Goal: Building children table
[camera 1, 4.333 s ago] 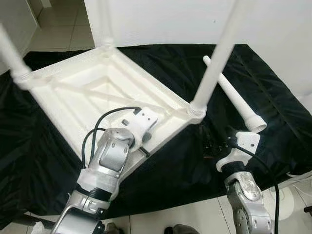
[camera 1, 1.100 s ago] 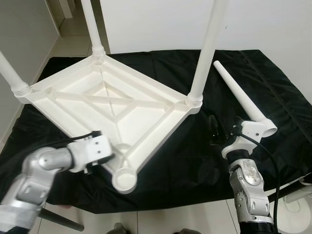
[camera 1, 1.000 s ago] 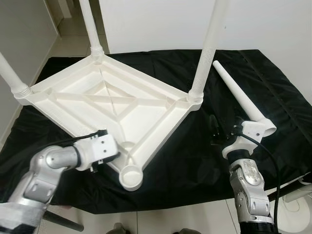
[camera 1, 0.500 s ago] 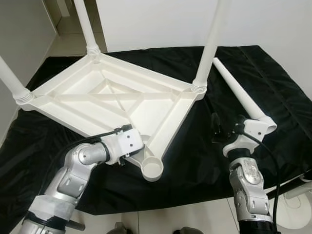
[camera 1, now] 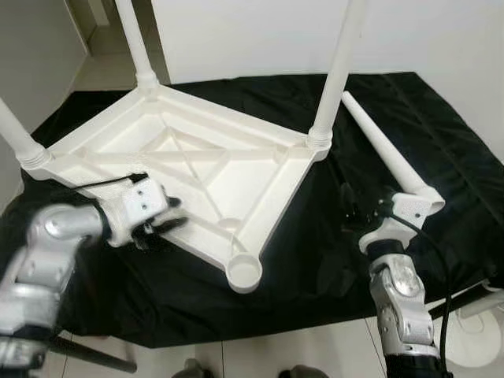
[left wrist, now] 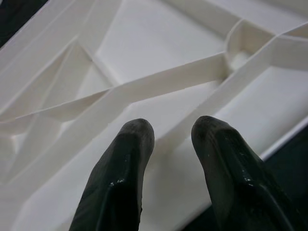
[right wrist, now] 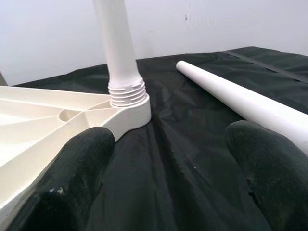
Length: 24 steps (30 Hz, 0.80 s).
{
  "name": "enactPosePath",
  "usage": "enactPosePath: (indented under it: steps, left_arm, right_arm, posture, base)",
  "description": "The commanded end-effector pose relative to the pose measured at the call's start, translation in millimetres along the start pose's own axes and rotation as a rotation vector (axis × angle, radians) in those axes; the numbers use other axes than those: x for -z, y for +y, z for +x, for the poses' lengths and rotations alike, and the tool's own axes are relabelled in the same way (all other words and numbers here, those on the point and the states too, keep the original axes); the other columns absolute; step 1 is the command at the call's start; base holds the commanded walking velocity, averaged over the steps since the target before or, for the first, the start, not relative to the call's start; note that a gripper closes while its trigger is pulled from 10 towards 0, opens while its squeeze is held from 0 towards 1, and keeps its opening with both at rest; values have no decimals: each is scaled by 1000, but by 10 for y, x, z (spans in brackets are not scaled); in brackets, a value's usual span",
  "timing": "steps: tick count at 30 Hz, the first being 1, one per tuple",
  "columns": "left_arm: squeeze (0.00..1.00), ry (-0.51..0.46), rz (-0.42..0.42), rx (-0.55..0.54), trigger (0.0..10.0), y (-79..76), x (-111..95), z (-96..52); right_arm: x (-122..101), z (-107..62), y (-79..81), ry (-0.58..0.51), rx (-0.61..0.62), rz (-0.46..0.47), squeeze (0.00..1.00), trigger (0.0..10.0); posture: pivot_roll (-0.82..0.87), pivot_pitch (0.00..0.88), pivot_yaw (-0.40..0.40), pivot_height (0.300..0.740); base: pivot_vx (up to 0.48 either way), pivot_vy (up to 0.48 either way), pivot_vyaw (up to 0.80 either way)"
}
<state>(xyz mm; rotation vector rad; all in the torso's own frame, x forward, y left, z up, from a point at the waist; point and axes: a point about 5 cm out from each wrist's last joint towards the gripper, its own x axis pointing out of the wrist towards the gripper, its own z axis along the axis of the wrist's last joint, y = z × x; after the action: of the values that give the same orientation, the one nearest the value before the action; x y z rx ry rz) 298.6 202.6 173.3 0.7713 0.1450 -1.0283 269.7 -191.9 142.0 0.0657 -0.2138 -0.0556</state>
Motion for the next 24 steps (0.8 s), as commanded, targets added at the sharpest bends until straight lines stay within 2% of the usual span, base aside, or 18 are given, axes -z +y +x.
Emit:
enactPosePath:
  steps: [1, 2, 3, 4, 5, 6, 7, 9, 10, 18, 23, 24]
  left_arm:
    - [0, 6, -10, -22, 10000, -3, 45, 73]
    - [200, 0, -22, -12, 10000, 21, 57, 100]
    - [478, -7, -35, -3, 10000, 43, 65, 122]
    - [478, -7, -35, -3, 10000, 43, 65, 122]
    - [1000, -17, -52, 7, 10000, 67, 70, 136]
    - [1000, -17, -52, 7, 10000, 67, 70, 136]
    - [1000, -7, -17, 63, 10000, 67, 89, 189]
    - [1000, 9, 18, 99, 10000, 57, 103, 224]
    - [0, 12, 27, 119, 10000, 46, 104, 233]
    - [0, 17, 19, 234, 10000, 19, 141, 300]
    - [0, 27, 38, 235, 10000, 46, 155, 351]
    - [0, 31, 57, 231, 10000, 82, 146, 398]
  right_arm:
    - [9, 25, 23, -4, -15, -4, 0, 10000]
    - [11, 37, 42, -5, -21, -2, 0, 10000]
    - [12, 46, 60, -5, -28, 1, 0, 10000]
    - [12, 46, 60, -5, -28, 1, 0, 10000]
    - [13, 53, 76, -6, -32, 3, 0, 10000]
    - [13, 53, 76, -6, -32, 3, 0, 10000]
    - [29, 55, 104, 0, -45, 7, 0, 10000]
    - [39, 58, 114, 4, -54, 7, 0, 10000]
    - [40, 60, 115, 5, -58, 6, 0, 10000]
    - [34, 99, 90, 1, -64, -1, 0, 10000]
    - [36, 105, 93, 1, -66, -2, 0, 10000]
    - [36, 106, 102, 0, -67, 0, 0, 10000]
  posture:
    - [-122, 23, 63, 740]
    - [-120, 21, 61, 740]
    - [-120, 21, 61, 740]
    - [-120, 21, 61, 740]
    - [-120, 20, 60, 740]
    - [-120, 20, 60, 740]
    - [-113, 18, 51, 740]
    - [-109, 20, 50, 740]
    - [-108, 21, 48, 740]
    - [-102, 33, 45, 740]
    - [-103, 35, 48, 740]
    - [-106, 38, 51, 740]
  base:
    - [0, 0, 0]
    - [0, 0, 0]
    - [0, 0, 0]
    - [0, 0, 0]
    - [0, 0, 0]
    - [0, 0, 0]
    - [0, 0, 0]
    - [0, 0, 0]
    - [0, 0, 0]
    - [0, 0, 0]
    - [0, 0, 0]
    - [0, 0, 0]
